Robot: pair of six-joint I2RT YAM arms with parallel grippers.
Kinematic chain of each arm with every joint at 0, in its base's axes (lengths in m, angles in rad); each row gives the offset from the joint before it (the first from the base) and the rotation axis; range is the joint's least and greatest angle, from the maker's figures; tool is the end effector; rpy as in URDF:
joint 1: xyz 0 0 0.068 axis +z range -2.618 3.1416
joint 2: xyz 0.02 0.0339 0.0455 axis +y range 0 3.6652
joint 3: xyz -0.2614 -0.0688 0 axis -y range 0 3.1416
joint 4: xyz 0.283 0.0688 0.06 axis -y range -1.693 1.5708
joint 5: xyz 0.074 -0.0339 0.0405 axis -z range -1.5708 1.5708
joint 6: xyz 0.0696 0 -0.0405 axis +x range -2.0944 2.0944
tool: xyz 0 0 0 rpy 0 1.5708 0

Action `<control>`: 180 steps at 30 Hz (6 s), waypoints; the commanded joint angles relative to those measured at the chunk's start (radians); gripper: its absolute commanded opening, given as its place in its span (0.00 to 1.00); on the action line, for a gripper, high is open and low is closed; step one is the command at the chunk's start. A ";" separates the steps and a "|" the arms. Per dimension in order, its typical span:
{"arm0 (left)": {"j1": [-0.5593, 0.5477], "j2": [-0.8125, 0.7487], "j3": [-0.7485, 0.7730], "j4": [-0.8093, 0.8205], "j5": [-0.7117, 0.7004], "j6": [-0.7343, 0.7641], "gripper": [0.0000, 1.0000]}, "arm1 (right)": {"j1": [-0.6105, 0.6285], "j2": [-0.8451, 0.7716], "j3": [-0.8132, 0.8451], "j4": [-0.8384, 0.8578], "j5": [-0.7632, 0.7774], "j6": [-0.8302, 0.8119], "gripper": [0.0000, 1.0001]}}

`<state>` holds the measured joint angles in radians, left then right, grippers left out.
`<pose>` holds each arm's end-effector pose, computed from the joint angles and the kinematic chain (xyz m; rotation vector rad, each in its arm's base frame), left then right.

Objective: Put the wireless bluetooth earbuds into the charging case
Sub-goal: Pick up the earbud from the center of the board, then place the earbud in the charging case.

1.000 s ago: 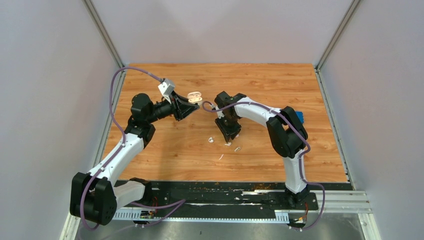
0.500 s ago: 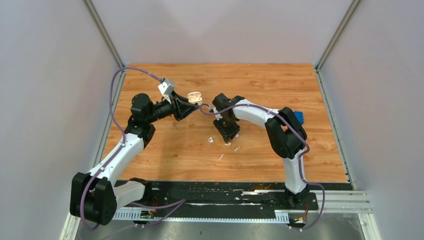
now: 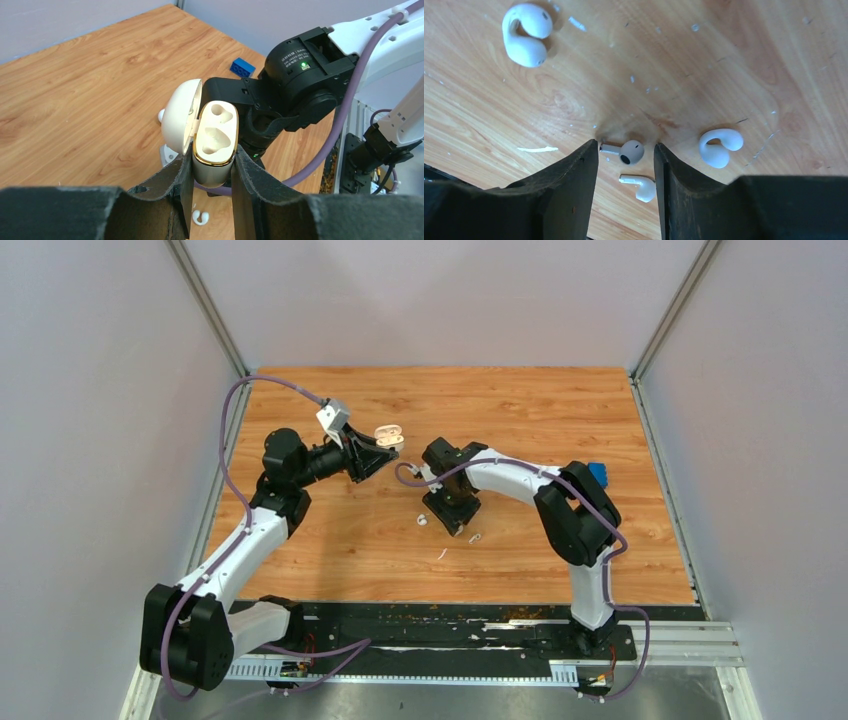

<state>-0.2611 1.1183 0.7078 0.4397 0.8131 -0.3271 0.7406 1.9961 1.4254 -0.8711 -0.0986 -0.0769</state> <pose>0.2873 -0.1291 0.2942 0.6209 1.5356 -1.0759 0.3030 0.2863 0.1071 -1.2191 2.7902 0.2061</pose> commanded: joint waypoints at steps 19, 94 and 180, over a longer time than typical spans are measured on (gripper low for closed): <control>0.003 -0.013 -0.010 0.045 -0.015 0.003 0.00 | -0.005 -0.026 0.061 -0.006 -0.043 0.068 0.45; -0.122 0.146 0.137 0.398 0.231 -0.208 0.00 | 0.077 -0.829 -0.151 0.824 -0.369 -0.652 0.00; -0.137 0.095 0.130 0.405 0.209 -0.222 0.00 | 0.154 -0.685 0.008 0.514 -0.222 -0.675 0.46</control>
<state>-0.3988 1.2469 0.8272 0.7895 1.0378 -0.5560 0.8944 1.2961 1.3750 -0.2310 -0.2638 -0.7578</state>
